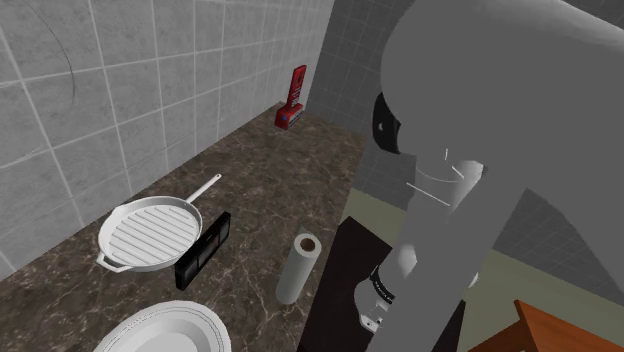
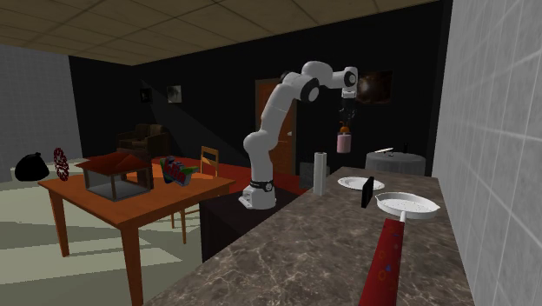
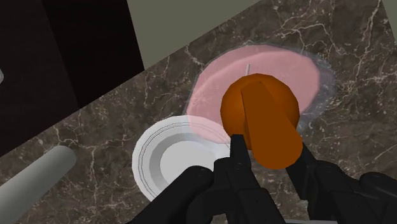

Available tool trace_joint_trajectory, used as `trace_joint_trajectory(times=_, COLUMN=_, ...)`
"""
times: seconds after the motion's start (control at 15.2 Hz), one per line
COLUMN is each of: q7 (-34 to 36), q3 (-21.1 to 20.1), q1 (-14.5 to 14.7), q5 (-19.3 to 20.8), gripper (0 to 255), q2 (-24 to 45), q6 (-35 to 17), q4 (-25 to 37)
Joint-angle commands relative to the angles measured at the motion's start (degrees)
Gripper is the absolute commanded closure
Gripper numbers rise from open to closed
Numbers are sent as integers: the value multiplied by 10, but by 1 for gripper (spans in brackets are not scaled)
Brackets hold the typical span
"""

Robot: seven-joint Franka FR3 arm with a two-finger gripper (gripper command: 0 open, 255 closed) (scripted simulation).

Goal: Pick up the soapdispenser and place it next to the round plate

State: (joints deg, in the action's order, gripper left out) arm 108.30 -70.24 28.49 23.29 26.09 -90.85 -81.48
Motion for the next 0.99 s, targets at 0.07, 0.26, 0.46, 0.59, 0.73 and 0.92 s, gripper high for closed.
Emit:
trace_joint_trajectory(times=0.07, q7=2, q3=-1, q1=-9, q5=0, gripper=255, q2=0, q6=-23, q4=-26)
trace_joint_trajectory(times=0.26, q7=4, q3=-2, q1=-18, q5=1, gripper=255, q2=0, q6=-47, q4=-52)
trace_joint_trajectory(times=0.46, q7=7, q3=-2, q1=-25, q5=4, gripper=255, q2=1, q6=-69, q4=-76)
trace_joint_trajectory(times=0.59, q7=9, q3=-1, q1=-29, q5=6, gripper=255, q2=3, q6=-84, q4=-91)
trace_joint_trajectory(times=0.73, q7=11, q3=1, q1=-31, q5=9, gripper=255, q2=5, q6=-98, q4=-105)
trace_joint_trajectory(times=0.92, q7=15, q3=4, q1=-34, q5=14, gripper=255, q2=9, q6=-119, q4=-125)
